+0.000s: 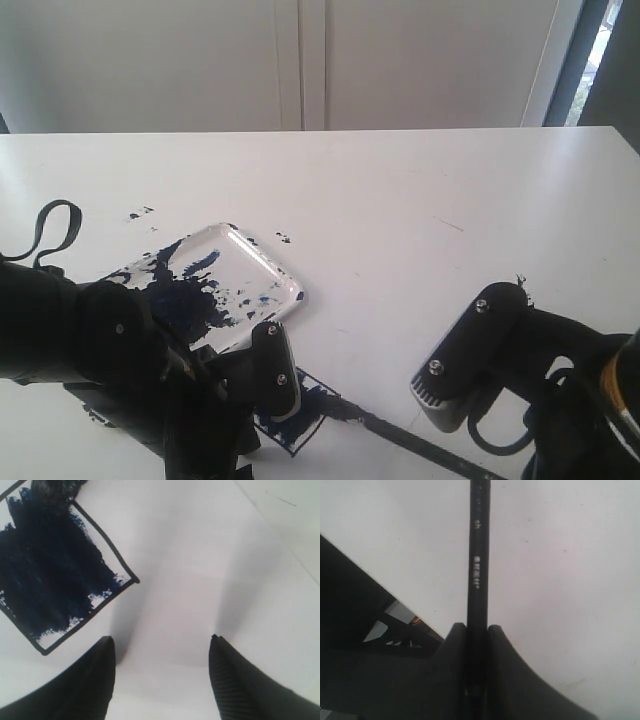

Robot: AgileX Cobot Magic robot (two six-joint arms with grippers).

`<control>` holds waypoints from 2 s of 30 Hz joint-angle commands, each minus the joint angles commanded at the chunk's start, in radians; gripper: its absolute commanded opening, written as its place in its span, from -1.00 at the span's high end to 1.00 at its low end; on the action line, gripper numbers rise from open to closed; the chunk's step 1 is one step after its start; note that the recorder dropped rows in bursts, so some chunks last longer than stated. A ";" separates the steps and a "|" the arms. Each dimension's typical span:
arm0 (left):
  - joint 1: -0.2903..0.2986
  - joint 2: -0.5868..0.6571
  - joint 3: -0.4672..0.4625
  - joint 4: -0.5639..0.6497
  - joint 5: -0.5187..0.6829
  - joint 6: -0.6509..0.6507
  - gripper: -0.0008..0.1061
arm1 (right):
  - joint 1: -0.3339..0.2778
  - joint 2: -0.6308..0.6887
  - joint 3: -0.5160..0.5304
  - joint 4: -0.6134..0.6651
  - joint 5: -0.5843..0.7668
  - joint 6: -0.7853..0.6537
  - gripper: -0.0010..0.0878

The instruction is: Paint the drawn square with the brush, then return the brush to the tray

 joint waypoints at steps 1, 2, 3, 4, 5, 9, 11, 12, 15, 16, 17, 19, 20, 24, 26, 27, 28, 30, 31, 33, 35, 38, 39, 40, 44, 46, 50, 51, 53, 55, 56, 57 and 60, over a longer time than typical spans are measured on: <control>0.000 0.000 0.000 0.000 0.000 0.000 -0.14 | 0.000 0.000 0.000 0.007 0.000 -0.007 0.98; 0.000 0.000 0.000 0.000 0.000 0.000 -0.14 | 0.000 0.000 0.000 0.020 0.000 -0.027 0.98; 0.000 0.000 0.000 0.000 0.000 0.000 -0.14 | 0.000 0.000 0.000 0.044 0.000 -0.042 0.98; 0.000 0.000 0.000 0.000 0.000 0.000 -0.14 | 0.000 0.000 0.000 0.059 0.000 -0.060 0.98; 0.000 0.000 0.000 0.000 0.000 0.000 -0.14 | 0.000 0.000 0.000 0.082 0.000 -0.076 0.98; 0.000 0.000 0.000 0.000 -0.002 0.000 -0.14 | 0.000 0.000 0.000 0.108 0.000 -0.080 0.98; 0.000 0.000 0.000 0.000 -0.002 0.000 -0.14 | 0.000 0.000 0.000 0.105 0.000 -0.080 0.98; 0.000 0.000 0.000 0.000 -0.002 0.000 -0.14 | 0.000 0.000 0.000 0.104 0.000 -0.078 0.98; 0.000 0.000 0.000 0.000 -0.002 0.000 -0.14 | 0.000 0.000 0.000 0.075 0.000 -0.070 0.98; 0.000 0.000 0.000 0.000 -0.002 0.000 -0.14 | 0.000 0.000 0.000 0.061 0.000 -0.062 0.98; 0.000 0.000 0.000 0.000 -0.002 0.000 -0.14 | 0.000 0.000 0.000 0.044 0.000 -0.052 0.98; 0.000 0.000 0.000 0.000 0.000 0.000 -0.14 | 0.000 0.002 0.000 0.030 0.000 -0.047 0.98; 0.000 0.000 0.000 0.000 0.000 0.000 -0.14 | 0.000 0.004 0.000 0.030 0.000 -0.045 0.98; 0.000 0.000 0.000 0.000 0.002 0.000 -0.14 | 0.000 0.019 0.000 -0.020 0.000 -0.015 0.98; 0.000 0.000 0.000 0.000 0.003 0.000 -0.14 | 0.000 0.023 0.000 -0.048 0.000 0.007 0.98; 0.000 0.000 0.000 0.000 0.003 0.000 -0.14 | 0.000 0.023 0.000 -0.062 0.000 0.011 0.98; 0.000 0.000 0.000 0.000 0.003 0.000 -0.14 | 0.000 0.023 0.000 -0.070 0.000 0.020 0.98; 0.000 0.000 0.000 0.000 0.003 0.000 -0.14 | 0.000 0.023 0.000 -0.057 0.000 0.021 0.98; 0.000 0.000 0.000 0.000 0.003 0.000 -0.14 | 0.000 0.023 0.000 -0.047 0.000 0.018 0.98; 0.000 0.000 0.000 0.000 -0.001 0.000 -0.14 | 0.000 0.023 0.000 0.010 0.000 -0.028 0.98; 0.000 0.000 0.000 0.000 0.000 0.002 -0.14 | 0.000 0.023 0.000 0.066 0.000 -0.066 0.98; 0.000 0.000 0.000 0.000 0.000 0.002 -0.14 | 0.000 0.023 0.000 0.109 0.000 -0.087 0.98; 0.000 0.000 0.000 0.000 0.000 0.002 -0.14 | 0.000 0.023 0.000 0.113 0.000 -0.091 0.98; 0.000 0.000 0.000 0.000 0.000 0.002 -0.14 | 0.000 0.023 0.000 0.122 0.000 -0.101 0.98; 0.000 0.000 0.000 0.000 0.000 0.002 -0.14 | 0.000 0.023 0.000 0.109 0.000 -0.104 0.98; 0.000 0.000 0.000 0.000 0.000 0.002 -0.14 | 0.000 0.023 0.000 0.060 0.000 -0.069 0.98; 0.000 0.000 0.000 0.000 0.005 0.002 -0.14 | 0.000 0.023 0.000 -0.011 0.000 -0.018 0.98; 0.000 0.000 0.000 0.000 0.005 0.002 -0.14 | 0.000 0.023 0.000 -0.016 0.000 -0.018 0.98; 0.000 0.000 0.000 0.000 0.005 0.002 -0.14 | 0.000 0.023 0.000 -0.034 0.000 -0.003 0.98; 0.000 0.000 0.000 0.000 0.005 0.002 -0.14 | 0.000 0.023 0.000 -0.066 0.000 0.024 0.98; 0.000 0.000 0.000 0.000 0.005 0.002 -0.14 | 0.000 0.023 0.000 -0.080 0.000 0.029 0.98; 0.000 0.000 0.000 0.000 0.007 0.002 -0.14 | 0.000 0.023 0.000 -0.092 0.000 0.029 0.98; 0.000 0.000 0.000 0.000 0.007 0.002 -0.14 | 0.000 0.023 0.000 -0.120 0.000 0.053 0.98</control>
